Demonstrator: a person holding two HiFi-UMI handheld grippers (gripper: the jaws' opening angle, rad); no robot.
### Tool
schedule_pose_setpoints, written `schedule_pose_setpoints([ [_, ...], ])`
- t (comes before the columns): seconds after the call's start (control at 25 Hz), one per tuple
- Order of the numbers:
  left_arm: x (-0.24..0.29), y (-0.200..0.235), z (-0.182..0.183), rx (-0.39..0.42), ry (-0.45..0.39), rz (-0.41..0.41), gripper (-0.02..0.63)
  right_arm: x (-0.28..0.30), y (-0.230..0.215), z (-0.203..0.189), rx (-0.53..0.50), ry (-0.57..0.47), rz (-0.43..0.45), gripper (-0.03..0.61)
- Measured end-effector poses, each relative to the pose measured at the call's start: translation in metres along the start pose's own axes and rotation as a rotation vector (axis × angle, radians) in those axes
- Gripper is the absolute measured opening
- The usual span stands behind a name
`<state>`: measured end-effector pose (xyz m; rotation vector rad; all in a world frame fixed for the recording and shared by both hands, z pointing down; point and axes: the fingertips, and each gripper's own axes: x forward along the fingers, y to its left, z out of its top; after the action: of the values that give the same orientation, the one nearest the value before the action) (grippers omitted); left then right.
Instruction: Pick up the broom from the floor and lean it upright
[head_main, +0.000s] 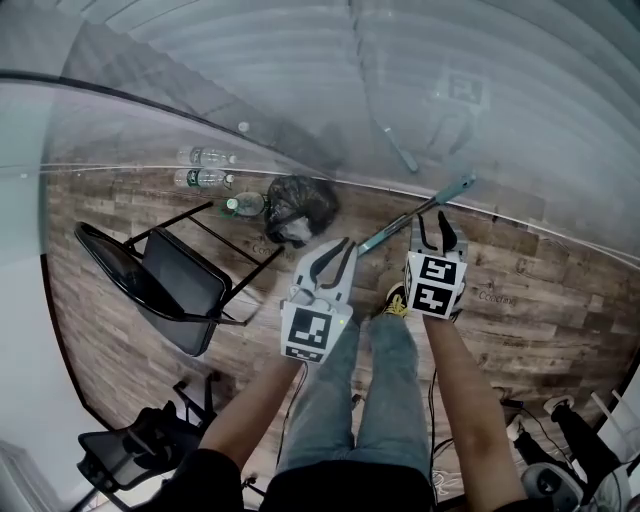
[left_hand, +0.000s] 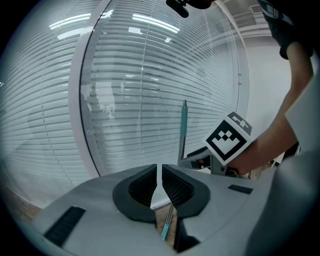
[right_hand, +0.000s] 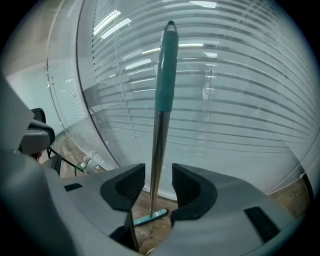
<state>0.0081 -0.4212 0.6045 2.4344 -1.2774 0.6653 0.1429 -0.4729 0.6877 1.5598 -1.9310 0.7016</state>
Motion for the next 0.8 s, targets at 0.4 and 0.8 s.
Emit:
schedule_pose_setpoints([
  [0.4,-0.057,-0.026,0.031,-0.021,0.009,-0.036,0.023,-0.136,-0.005,0.001,-0.087,0.021,0.116,0.173],
  [0.8,-0.127,-0.056,0.127,-0.077,-0.097,-0.051,0.023,-0.295,0.003,0.136,-0.176,-0.254,0.290,0.172],
])
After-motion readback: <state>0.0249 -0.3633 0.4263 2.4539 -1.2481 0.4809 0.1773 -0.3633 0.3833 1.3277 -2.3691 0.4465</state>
